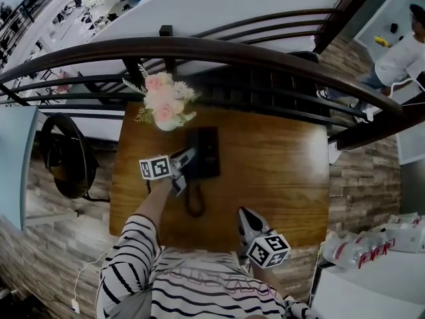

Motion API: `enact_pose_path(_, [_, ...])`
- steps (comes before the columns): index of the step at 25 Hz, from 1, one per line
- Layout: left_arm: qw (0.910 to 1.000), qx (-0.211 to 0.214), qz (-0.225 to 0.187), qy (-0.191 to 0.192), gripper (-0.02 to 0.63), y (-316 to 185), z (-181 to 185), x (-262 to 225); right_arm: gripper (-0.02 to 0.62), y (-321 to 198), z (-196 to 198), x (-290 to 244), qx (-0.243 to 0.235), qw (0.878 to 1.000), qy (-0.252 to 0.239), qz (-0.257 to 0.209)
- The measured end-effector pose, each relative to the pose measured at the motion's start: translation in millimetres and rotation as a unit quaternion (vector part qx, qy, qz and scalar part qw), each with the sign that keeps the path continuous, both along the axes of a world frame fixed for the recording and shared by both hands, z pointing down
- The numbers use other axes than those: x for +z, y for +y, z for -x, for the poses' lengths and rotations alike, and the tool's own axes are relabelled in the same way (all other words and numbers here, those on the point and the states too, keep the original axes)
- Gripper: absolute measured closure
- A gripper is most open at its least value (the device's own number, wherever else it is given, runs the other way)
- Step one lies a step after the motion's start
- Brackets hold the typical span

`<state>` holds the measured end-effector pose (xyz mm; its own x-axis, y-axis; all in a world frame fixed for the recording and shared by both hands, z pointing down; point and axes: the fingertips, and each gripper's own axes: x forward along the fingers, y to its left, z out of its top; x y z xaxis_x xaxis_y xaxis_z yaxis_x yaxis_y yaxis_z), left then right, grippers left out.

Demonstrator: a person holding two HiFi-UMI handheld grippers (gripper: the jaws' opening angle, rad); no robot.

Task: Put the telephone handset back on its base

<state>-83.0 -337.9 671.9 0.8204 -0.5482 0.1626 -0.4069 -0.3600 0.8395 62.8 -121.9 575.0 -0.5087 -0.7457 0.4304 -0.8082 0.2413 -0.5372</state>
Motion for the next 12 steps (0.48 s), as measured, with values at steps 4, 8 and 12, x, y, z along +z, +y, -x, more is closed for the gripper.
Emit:
enact_pose_path(4, [0.9998,-0.012,0.0,-0.019,0.529,0.6,1.1,-1.6,0.597,1.3,2.9,-1.5,-0.001,1.0,-0.002,0.0])
enact_pose_path(8, [0.9992,-0.022,-0.003,-0.034,0.528,1.6,1.4,-0.5,0.597,2.4,4.5,-1.2,-0.002,1.0,-0.003,-0.001])
enact_pose_path(12, [0.9981,-0.024,-0.016,-0.055,0.523,3.4,-2.4,-1.8,0.597,3.9,2.4,-2.2,-0.002,1.0,-0.005,-0.002])
